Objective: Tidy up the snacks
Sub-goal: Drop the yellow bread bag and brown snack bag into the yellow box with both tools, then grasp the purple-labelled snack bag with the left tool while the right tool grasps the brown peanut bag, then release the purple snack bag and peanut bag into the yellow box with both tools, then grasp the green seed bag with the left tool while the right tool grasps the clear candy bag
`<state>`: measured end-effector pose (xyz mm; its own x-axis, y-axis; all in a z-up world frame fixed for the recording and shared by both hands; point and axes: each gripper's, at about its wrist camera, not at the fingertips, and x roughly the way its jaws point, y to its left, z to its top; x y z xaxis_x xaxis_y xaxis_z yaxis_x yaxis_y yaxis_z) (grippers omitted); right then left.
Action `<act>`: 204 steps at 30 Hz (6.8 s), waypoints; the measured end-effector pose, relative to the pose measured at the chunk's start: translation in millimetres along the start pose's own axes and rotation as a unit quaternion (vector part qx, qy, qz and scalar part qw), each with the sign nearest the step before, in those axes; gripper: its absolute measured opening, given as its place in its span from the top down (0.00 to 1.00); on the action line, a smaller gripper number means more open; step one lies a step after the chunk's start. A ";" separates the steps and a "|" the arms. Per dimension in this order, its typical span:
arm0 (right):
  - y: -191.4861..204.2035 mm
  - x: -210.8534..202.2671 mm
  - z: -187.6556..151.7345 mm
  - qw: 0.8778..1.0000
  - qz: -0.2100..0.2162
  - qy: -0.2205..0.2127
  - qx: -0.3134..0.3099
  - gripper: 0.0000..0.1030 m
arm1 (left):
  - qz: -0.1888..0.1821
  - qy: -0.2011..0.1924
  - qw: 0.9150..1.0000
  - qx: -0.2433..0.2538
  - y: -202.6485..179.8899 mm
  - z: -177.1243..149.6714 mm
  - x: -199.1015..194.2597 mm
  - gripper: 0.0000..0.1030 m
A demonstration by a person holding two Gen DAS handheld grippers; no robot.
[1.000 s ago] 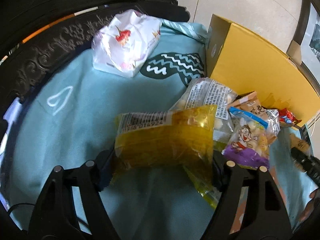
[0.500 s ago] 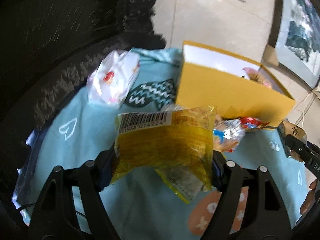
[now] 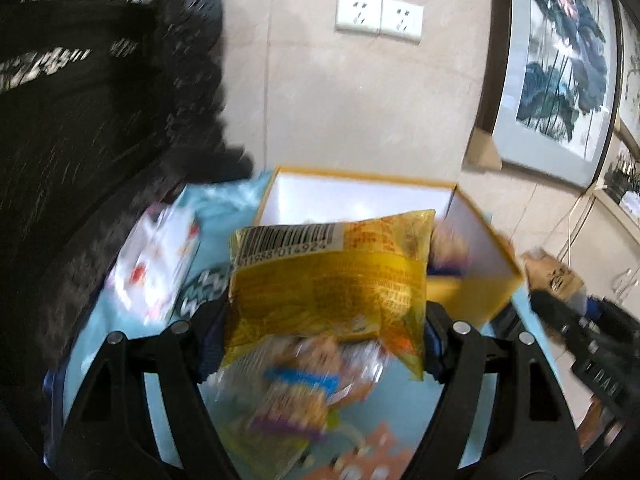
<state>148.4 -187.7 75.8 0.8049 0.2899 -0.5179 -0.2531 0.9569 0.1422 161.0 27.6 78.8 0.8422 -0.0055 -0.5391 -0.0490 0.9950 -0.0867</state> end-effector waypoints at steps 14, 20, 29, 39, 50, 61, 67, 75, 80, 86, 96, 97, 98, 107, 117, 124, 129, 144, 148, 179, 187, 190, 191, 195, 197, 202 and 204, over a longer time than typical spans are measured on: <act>-51.4 108.3 25.3 0.995 -0.051 0.014 0.080 0.32 | 0.018 0.062 0.998 0.019 -37.6 29.3 121.3 0.09; -52.5 86.3 17.5 0.995 -0.042 -0.026 0.087 0.28 | 0.028 0.076 0.997 0.016 -29.8 16.5 122.9 0.05; -41.9 55.5 1.9 0.995 -0.027 -0.005 0.094 0.27 | 0.030 0.072 0.997 0.026 -22.3 -5.6 78.7 0.04; -15.4 32.2 -44.6 0.992 0.003 0.019 0.121 0.06 | 0.032 0.073 0.997 0.015 16.7 -54.3 22.6 0.02; -15.0 53.3 -84.6 0.988 0.024 0.057 0.143 0.06 | 0.063 0.132 0.989 -0.004 59.1 -113.9 41.5 0.02; -7.9 60.5 -88.4 0.989 0.018 0.068 0.128 0.06 | 0.050 0.134 0.988 0.050 29.5 -118.6 63.6 0.02; 0.2 62.4 -90.4 0.992 0.010 0.070 0.108 0.06 | 0.034 0.123 0.990 0.054 32.6 -123.2 69.2 0.41; 35.7 76.2 -102.5 0.994 0.034 0.094 0.035 0.06 | 0.034 0.096 0.995 0.022 56.2 -107.2 44.0 0.42; 57.2 76.7 -105.3 0.995 0.054 0.082 -0.010 0.06 | 0.024 0.102 0.994 -0.008 69.5 -102.8 38.9 0.42; 95.1 88.0 -94.5 0.989 0.077 0.100 -0.073 0.19 | 0.031 0.098 0.994 -0.030 82.6 -99.1 37.9 0.41; 132.5 139.9 -92.4 0.973 0.048 0.149 -0.171 0.31 | 0.069 0.143 0.986 -0.048 98.9 -108.2 59.5 0.42; 136.7 142.2 -93.4 0.970 0.050 0.149 -0.184 0.32 | 0.074 0.146 0.985 -0.051 100.8 -109.4 59.7 0.40; 140.1 144.0 -94.4 0.968 0.053 0.151 -0.195 0.35 | 0.075 0.150 0.984 -0.057 103.3 -109.9 59.8 0.34; 121.0 158.5 -96.1 0.968 0.025 0.185 -0.167 0.71 | 0.070 0.158 0.981 -0.093 112.4 -111.0 57.1 0.16; 39.1 84.0 -100.1 0.986 0.044 0.155 -0.028 0.71 | 0.052 0.188 0.981 -0.009 75.5 -120.0 64.2 0.11; 33.0 79.8 -98.4 0.985 0.061 0.158 -0.012 0.71 | 0.042 0.186 0.982 -0.005 75.4 -123.7 69.2 0.22; 31.2 80.9 -98.3 0.985 0.065 0.158 -0.006 0.71 | 0.009 0.179 0.984 -0.001 71.2 -125.3 64.2 0.78; 31.4 66.5 -89.5 0.988 0.085 0.132 0.001 0.70 | 0.003 0.138 0.990 -0.015 61.6 -115.9 25.8 0.82; 31.0 62.4 -86.9 0.988 0.089 0.125 0.005 0.70 | -0.008 0.130 0.991 -0.016 56.2 -109.6 18.0 0.81; -38.0 108.3 3.1 0.995 -0.023 -0.031 0.094 0.49 | -0.028 0.112 0.993 -0.032 -30.4 17.5 158.6 0.32; -46.0 85.7 12.0 0.992 0.006 -0.056 0.114 0.39 | -0.007 0.070 0.995 -0.067 -9.7 18.8 120.6 0.02; -35.2 71.9 17.3 0.992 0.035 -0.060 0.109 0.38 | 0.006 0.058 0.997 -0.059 1.6 13.1 92.1 0.02; -31.5 66.4 18.6 0.992 0.042 -0.062 0.104 0.37 | 0.010 0.055 0.997 -0.055 4.9 9.1 83.1 0.02; -9.2 42.5 22.1 0.990 0.094 -0.043 0.092 0.29 | 0.008 0.046 0.998 -0.053 24.3 -21.3 44.4 0.02; -4.2 33.4 16.9 0.989 0.111 -0.029 0.093 0.28 | 0.006 0.048 0.998 -0.051 32.7 -38.9 32.8 0.02; 1.4 14.3 -6.7 0.994 0.081 -0.001 0.078 0.27 | -0.004 0.076 0.996 -0.041 49.5 -71.6 24.0 0.02; 1.7 13.1 -17.2 0.994 0.068 0.015 0.080 0.21 | -0.001 0.089 0.996 -0.030 52.1 -83.2 23.5 0.02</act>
<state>149.2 -182.7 54.8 0.7519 0.4185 -0.5094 -0.2675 0.8999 0.3444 133.5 71.1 -8.1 0.7344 -0.0308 -0.6781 -0.0839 0.9872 -0.1357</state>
